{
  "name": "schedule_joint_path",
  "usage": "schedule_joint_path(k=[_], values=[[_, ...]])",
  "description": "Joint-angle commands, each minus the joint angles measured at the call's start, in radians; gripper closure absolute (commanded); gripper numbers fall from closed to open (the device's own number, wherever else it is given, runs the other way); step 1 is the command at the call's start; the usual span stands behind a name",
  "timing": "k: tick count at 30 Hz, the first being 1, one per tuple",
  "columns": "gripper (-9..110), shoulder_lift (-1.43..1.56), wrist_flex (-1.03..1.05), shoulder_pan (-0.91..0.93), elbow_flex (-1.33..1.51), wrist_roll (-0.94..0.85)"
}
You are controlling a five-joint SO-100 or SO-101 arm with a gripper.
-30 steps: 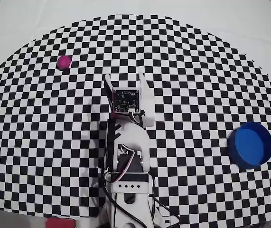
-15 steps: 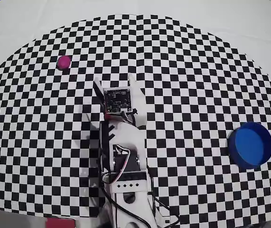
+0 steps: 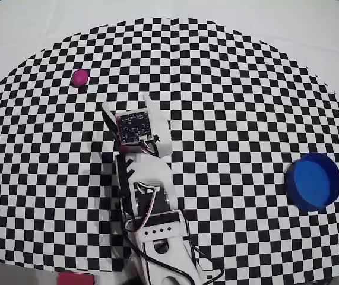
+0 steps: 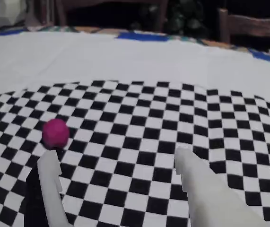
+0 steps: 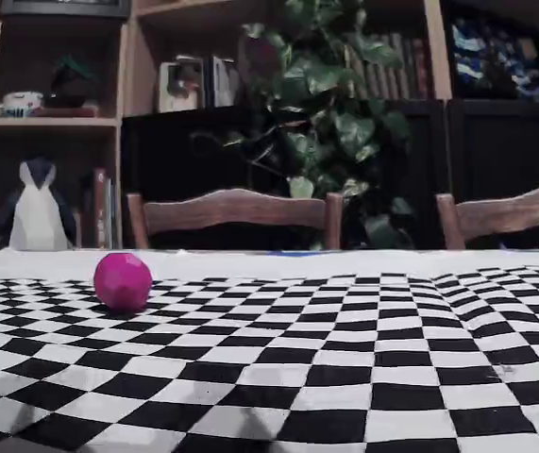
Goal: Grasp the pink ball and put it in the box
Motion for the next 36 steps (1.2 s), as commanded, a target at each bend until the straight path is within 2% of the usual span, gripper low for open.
schedule_joint_path(k=[1,10,36], values=[[73,0.005,-0.008,-0.035,0.008,-0.009],[73,-0.002,-0.014,-0.118,0.008,-0.009],[73,-0.041,-0.003,-0.149,0.008,-0.009]])
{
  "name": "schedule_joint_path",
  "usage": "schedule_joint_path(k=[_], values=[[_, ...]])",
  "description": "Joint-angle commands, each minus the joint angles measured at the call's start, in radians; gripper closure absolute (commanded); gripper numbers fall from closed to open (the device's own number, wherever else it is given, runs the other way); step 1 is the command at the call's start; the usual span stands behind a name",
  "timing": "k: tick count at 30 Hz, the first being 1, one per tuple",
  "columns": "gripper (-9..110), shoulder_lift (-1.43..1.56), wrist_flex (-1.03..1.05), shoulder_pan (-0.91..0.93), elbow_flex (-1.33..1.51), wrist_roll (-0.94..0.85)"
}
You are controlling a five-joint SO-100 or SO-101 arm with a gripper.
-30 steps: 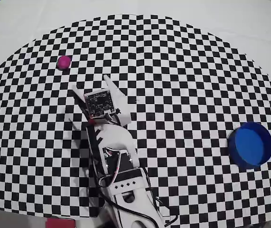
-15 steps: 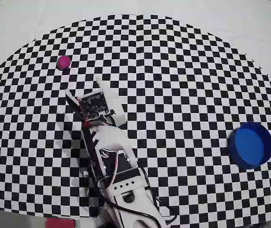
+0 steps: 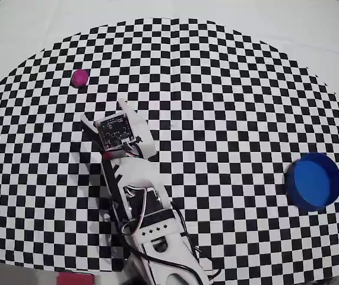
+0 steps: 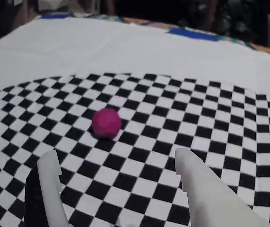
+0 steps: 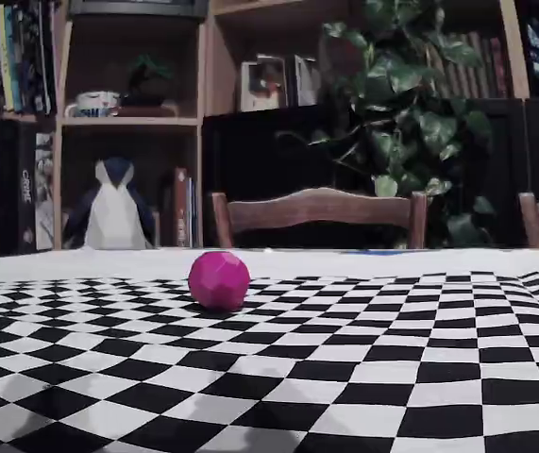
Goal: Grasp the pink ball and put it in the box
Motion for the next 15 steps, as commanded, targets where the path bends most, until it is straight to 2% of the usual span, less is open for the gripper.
schedule_joint_path(k=[1,15], values=[[73,-0.005,-0.003,-0.011,0.008,-0.009],[73,-0.031,-0.011,-0.021,0.008,-0.009]])
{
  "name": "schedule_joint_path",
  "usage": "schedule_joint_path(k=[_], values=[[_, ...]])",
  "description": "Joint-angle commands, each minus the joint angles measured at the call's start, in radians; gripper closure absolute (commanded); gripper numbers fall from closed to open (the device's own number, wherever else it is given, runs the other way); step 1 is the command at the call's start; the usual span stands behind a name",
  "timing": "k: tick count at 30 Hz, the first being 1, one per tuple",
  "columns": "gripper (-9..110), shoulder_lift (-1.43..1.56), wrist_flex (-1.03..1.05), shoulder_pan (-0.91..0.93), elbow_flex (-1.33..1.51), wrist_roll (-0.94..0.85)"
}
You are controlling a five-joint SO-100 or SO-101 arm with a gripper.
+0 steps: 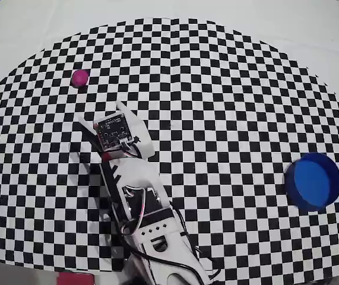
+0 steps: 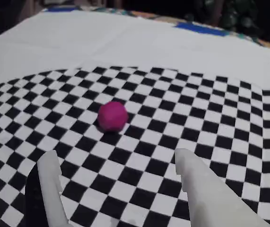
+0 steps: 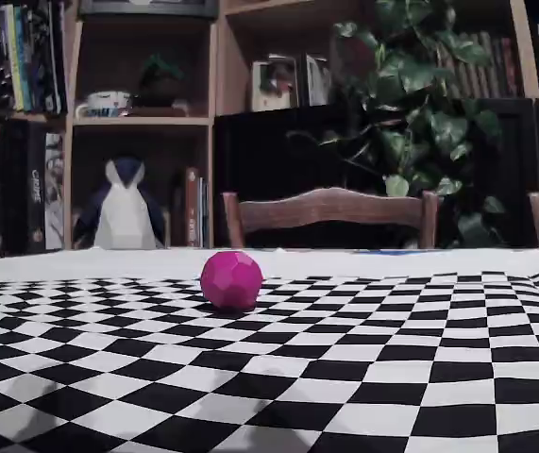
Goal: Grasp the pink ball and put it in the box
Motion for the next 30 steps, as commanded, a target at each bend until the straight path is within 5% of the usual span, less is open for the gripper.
schedule_joint_path(k=[1,30], values=[[73,-0.014,-0.011,-0.006,0.008,-0.009],[73,-0.396,-0.172,-0.018,-0.152,0.0]])
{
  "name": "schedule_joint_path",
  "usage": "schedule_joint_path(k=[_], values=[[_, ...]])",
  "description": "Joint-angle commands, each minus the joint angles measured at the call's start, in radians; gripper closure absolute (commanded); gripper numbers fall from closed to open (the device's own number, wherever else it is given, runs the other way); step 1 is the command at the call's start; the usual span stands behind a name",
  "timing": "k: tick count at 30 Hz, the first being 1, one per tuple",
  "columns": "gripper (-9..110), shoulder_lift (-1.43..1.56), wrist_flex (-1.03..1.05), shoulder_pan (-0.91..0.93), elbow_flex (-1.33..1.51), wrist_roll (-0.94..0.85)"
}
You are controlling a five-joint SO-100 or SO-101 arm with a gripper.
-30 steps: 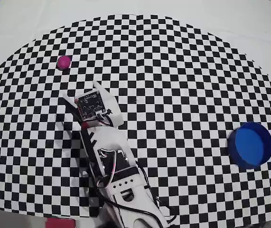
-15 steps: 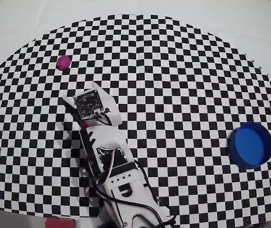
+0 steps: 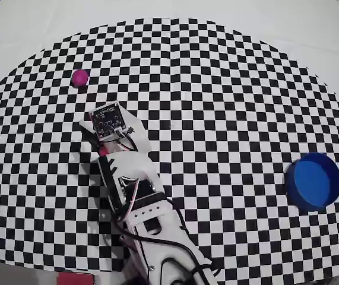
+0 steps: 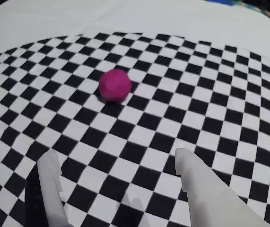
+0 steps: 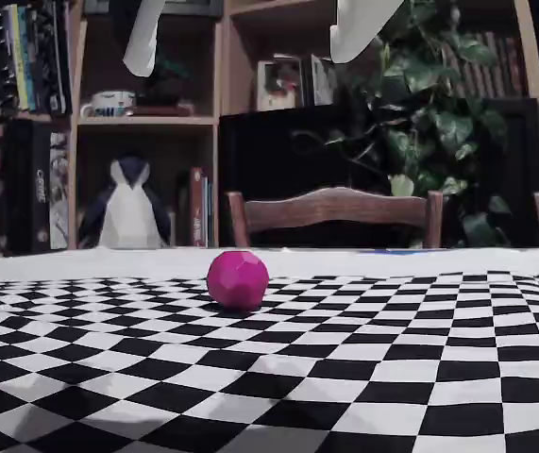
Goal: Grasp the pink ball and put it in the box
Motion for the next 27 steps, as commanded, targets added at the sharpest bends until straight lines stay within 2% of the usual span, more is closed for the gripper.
schedule_joint_path(k=[1,14,27], values=[[73,-0.035,-0.017,-0.009,-0.066,0.0],[73,-0.219,-0.04,-0.009,-0.179,0.002],[73,-0.538,-0.112,-0.002,-0.38,0.003]])
